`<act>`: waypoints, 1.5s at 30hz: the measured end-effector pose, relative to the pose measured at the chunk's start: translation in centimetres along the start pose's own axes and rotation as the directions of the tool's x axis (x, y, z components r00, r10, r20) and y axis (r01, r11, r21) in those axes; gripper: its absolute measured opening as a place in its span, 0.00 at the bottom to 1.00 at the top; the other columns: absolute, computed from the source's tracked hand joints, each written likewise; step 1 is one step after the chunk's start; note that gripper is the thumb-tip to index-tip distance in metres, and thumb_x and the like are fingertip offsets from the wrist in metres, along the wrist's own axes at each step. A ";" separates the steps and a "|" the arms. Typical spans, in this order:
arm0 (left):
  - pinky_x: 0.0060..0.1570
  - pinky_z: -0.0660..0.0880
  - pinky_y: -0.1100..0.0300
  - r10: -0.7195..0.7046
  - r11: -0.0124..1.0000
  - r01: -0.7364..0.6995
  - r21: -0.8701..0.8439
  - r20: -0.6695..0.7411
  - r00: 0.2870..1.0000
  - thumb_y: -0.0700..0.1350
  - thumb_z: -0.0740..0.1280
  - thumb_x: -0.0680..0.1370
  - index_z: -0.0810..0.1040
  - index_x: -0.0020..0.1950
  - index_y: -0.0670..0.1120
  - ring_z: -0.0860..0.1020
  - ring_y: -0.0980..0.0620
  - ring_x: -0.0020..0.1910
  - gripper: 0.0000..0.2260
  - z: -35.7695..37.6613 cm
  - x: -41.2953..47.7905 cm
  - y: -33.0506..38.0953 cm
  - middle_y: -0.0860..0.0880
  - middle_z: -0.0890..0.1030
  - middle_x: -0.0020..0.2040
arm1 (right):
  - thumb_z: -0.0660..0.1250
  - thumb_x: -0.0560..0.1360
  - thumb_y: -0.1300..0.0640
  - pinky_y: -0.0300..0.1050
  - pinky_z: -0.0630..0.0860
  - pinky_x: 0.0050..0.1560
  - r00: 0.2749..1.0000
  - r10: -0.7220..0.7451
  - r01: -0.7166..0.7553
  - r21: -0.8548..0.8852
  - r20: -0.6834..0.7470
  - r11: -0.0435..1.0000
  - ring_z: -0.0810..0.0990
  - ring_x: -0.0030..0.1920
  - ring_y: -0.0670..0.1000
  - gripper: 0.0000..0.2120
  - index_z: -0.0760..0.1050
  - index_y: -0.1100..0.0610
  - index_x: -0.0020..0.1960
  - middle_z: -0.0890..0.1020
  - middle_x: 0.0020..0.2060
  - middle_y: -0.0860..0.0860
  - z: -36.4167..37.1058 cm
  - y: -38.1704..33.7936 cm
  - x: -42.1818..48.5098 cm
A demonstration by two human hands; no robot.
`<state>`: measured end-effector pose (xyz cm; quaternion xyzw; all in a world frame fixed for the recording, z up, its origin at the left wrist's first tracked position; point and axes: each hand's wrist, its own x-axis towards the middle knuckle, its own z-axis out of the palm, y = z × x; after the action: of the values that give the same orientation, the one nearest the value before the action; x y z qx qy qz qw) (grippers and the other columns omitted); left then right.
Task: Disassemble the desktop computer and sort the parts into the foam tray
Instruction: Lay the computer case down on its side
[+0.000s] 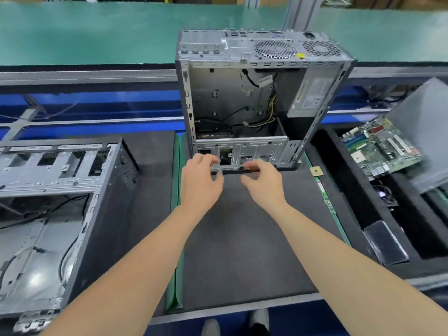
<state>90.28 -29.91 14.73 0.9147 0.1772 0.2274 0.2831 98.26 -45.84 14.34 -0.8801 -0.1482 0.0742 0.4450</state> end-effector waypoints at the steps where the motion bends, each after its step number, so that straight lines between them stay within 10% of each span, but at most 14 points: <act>1: 0.60 0.72 0.53 0.064 0.998 -0.064 0.025 -0.006 0.998 0.44 0.72 0.75 0.80 0.60 0.49 0.77 0.49 0.57 0.13 0.5 0.9 1.0 0.51 0.79 0.56 | 0.73 0.76 0.56 0.41 0.70 0.55 0.999 -0.040 0.038 -0.044 -0.035 0.998 0.78 0.58 0.47 0.15 0.80 0.49 0.63 0.79 0.59 0.48 -1.2 0.2 0.8; 9: 0.72 0.54 0.44 0.154 0.910 -0.155 0.385 0.034 0.987 0.59 0.71 0.72 0.67 0.74 0.56 0.61 0.40 0.75 0.31 4.4 7.1 5.0 0.41 0.65 0.73 | 0.74 0.75 0.42 0.54 0.75 0.61 0.950 -0.278 0.204 -0.385 -0.145 0.900 0.77 0.59 0.54 0.21 0.79 0.50 0.64 0.76 0.61 0.50 -7.4 1.3 6.9; 16: 0.71 0.55 0.40 0.058 0.802 -0.127 0.583 0.136 0.989 0.64 0.67 0.76 0.78 0.64 0.57 0.63 0.40 0.74 0.20 6.3 10.1 4.4 0.42 0.69 0.73 | 0.66 0.75 0.30 0.55 0.72 0.64 0.947 -0.305 0.303 -0.612 0.105 0.731 0.79 0.59 0.59 0.30 0.78 0.50 0.67 0.80 0.59 0.55 -8.2 2.6 11.6; 26: 0.61 0.60 0.42 0.080 0.796 -0.084 0.599 0.032 0.996 0.59 0.69 0.78 0.85 0.50 0.51 0.77 0.42 0.59 0.12 8.1 10.4 3.8 0.46 0.81 0.57 | 0.54 0.80 0.27 0.45 0.58 0.31 0.930 -0.315 0.349 -0.717 0.187 0.603 0.75 0.36 0.56 0.27 0.70 0.51 0.47 0.69 0.35 0.47 -7.0 4.5 14.5; 45: 0.65 0.61 0.39 0.164 0.797 -0.200 0.570 0.113 0.980 0.61 0.69 0.78 0.85 0.49 0.51 0.76 0.44 0.51 0.14 4.2 1.2 4.9 0.48 0.79 0.48 | 0.59 0.80 0.30 0.50 0.69 0.45 0.950 -0.292 0.290 -0.668 0.112 0.686 0.81 0.50 0.60 0.26 0.76 0.52 0.55 0.82 0.50 0.51 -7.4 5.9 3.9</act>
<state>94.40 -35.08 14.93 0.9763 0.1408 0.1623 -0.0261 105.07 -53.46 13.97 -0.9463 -0.3018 -0.0577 0.1008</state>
